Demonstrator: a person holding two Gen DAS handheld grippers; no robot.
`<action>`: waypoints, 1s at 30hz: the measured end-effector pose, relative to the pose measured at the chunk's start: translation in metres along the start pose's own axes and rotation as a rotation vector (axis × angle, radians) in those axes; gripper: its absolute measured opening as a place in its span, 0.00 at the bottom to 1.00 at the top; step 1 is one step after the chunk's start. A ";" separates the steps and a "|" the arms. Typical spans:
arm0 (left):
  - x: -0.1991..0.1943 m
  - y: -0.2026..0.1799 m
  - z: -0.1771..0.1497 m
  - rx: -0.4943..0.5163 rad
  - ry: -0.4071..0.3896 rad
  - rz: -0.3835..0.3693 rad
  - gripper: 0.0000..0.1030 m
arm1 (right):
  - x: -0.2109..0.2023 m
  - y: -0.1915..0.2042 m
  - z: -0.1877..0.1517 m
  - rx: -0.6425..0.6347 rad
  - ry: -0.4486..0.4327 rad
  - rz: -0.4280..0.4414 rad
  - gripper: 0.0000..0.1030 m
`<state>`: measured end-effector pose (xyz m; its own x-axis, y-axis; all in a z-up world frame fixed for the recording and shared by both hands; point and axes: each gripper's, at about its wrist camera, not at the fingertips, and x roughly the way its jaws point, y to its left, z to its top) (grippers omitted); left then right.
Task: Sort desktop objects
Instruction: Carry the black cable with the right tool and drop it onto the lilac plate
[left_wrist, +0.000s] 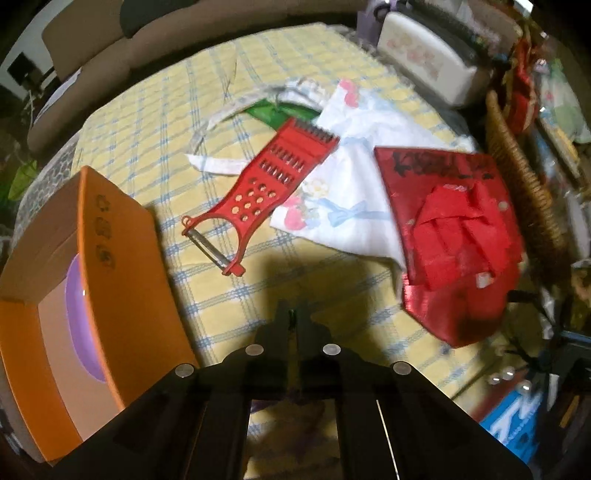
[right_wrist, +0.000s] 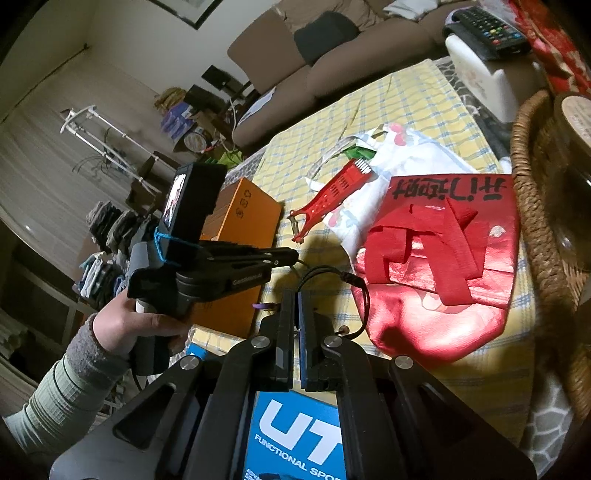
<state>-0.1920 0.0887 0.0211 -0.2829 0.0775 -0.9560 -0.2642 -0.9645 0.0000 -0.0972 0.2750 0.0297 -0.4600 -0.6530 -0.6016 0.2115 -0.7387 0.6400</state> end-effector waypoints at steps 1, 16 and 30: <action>0.000 0.004 0.004 -0.001 -0.007 -0.011 0.02 | -0.001 0.004 0.001 -0.007 -0.002 -0.006 0.02; -0.123 0.148 -0.033 -0.227 -0.200 -0.115 0.02 | 0.051 0.162 0.065 -0.188 0.043 0.058 0.02; -0.008 0.250 -0.032 -0.442 -0.108 -0.198 0.02 | 0.251 0.200 0.076 -0.267 0.244 -0.243 0.03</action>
<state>-0.2259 -0.1613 0.0195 -0.3672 0.2729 -0.8892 0.0872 -0.9417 -0.3250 -0.2363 -0.0243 0.0430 -0.3136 -0.4518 -0.8352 0.3522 -0.8721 0.3396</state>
